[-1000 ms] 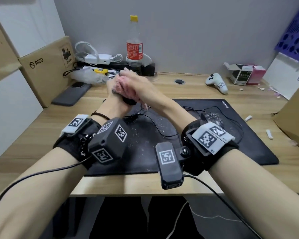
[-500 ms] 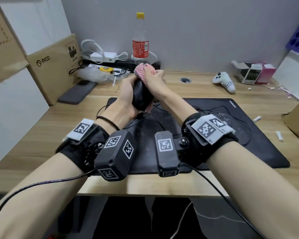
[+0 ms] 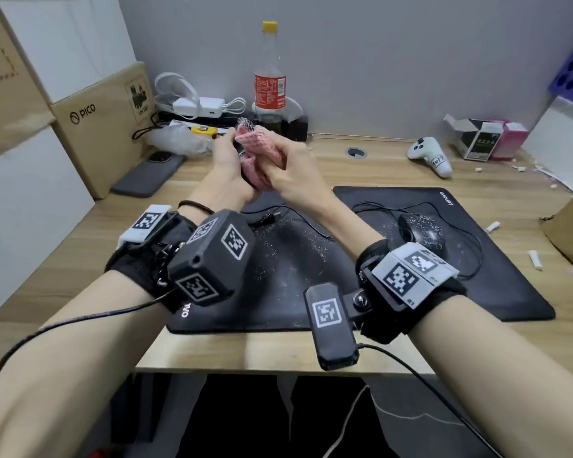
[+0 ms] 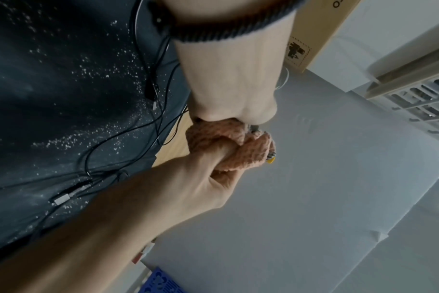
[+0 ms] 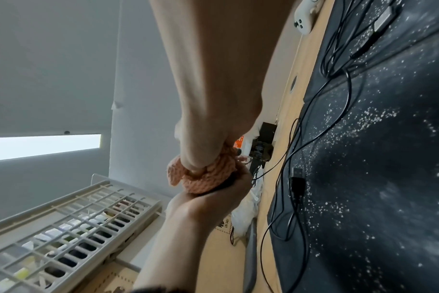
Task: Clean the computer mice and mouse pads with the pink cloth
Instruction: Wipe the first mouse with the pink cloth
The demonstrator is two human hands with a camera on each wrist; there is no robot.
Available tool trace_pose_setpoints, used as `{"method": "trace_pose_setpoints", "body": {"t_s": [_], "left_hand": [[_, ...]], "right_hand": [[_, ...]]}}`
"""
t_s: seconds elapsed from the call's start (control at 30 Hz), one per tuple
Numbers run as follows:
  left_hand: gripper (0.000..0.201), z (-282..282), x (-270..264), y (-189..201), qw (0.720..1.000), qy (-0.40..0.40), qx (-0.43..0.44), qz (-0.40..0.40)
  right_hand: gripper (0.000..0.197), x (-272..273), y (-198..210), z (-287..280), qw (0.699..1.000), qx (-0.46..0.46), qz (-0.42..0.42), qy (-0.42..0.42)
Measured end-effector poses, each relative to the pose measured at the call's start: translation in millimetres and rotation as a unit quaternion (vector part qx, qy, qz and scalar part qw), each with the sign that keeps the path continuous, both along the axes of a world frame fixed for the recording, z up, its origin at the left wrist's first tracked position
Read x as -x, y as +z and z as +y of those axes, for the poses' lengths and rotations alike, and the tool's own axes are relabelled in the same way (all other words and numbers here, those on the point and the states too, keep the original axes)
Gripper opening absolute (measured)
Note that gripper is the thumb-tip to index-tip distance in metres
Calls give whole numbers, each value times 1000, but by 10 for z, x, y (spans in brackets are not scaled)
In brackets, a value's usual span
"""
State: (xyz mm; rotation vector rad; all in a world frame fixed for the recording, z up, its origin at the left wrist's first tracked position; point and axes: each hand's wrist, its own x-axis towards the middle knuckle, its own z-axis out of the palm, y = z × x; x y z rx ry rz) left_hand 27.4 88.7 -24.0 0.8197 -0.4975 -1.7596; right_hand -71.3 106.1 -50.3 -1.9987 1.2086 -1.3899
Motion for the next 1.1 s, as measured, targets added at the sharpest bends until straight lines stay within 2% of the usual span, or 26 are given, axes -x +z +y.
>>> {"method": "trace_pose_setpoints", "body": {"t_s": [0.07, 0.17, 0.3, 0.37, 0.43, 0.6, 0.67, 0.77, 0.83, 1.0, 1.1], "left_hand": [[39, 38, -4, -23, 997, -63, 28, -20], [30, 120, -15, -63, 988, -104, 83, -84], [29, 188, -56, -87, 988, -91, 105, -74], [32, 166, -74, -100, 988, -71, 95, -102], [33, 162, -57, -101, 987, -64, 89, -113], [37, 263, 77, -56, 991, -60, 95, -70], [36, 262, 85, -52, 992, -50, 97, -64], [31, 209, 60, -75, 994, -44, 88, -49], [27, 163, 42, -103, 997, -31, 69, -23], [38, 78, -81, -167, 999, 24, -29, 31], [41, 114, -116, -156, 998, 25, -57, 13]], "right_hand": [[42, 16, 24, -64, 1000, 10, -16, -8], [32, 103, 97, -217, 996, -16, -62, -58], [22, 287, 184, -285, 975, -55, -118, -180], [10, 337, 197, -261, 967, -65, -139, -204], [18, 289, 240, -219, 969, -90, -134, -187], [33, 64, 313, -200, 983, -117, -83, -113], [28, 64, 244, -227, 988, -99, -42, -111], [10, 14, 146, -198, 993, -37, 12, -109], [21, -22, 97, -164, 995, -3, 47, -90], [20, 21, 111, -26, 984, 5, 171, 53], [25, 71, 179, 30, 973, 2, 211, 90]]}}
